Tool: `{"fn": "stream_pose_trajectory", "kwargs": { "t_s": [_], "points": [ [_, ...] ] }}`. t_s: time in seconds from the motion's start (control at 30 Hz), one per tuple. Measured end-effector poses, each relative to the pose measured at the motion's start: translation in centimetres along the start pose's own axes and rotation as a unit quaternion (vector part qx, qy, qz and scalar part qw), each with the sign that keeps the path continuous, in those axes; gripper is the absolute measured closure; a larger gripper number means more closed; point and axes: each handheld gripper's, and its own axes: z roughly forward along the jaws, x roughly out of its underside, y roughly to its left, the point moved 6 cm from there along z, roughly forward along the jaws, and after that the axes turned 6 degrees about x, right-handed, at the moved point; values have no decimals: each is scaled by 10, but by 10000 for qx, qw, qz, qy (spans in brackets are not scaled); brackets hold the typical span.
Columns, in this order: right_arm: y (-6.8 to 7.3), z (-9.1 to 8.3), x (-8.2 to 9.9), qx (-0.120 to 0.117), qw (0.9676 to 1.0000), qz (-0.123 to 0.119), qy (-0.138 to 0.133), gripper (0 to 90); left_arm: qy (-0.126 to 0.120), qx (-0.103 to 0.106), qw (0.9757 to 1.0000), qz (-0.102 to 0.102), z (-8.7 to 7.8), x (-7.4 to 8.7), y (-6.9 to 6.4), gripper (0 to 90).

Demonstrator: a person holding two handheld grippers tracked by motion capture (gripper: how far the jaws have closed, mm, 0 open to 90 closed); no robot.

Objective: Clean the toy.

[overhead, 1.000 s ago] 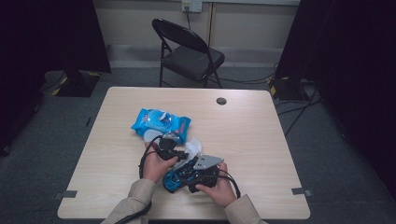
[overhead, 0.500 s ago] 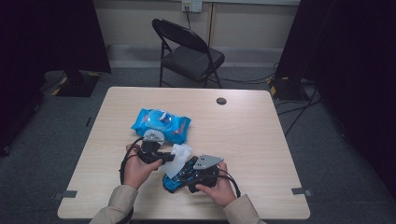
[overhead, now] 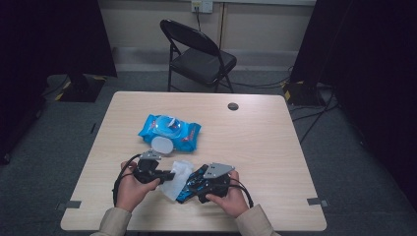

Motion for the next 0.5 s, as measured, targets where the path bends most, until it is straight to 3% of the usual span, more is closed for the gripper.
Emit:
{"fn": "stream_pose_trajectory", "kwargs": {
  "t_s": [0.27, 0.5],
  "points": [
    [0, 0, 0, 2, 10000, 3, 8, 148, 396, -232, 9989, 123, 16, 16, 4, 839],
    [0, 0, 0, 1, 10000, -8, -1, 148, 473, -293, 9984, 110, 23, 15, 8, 839]
  ]
}}
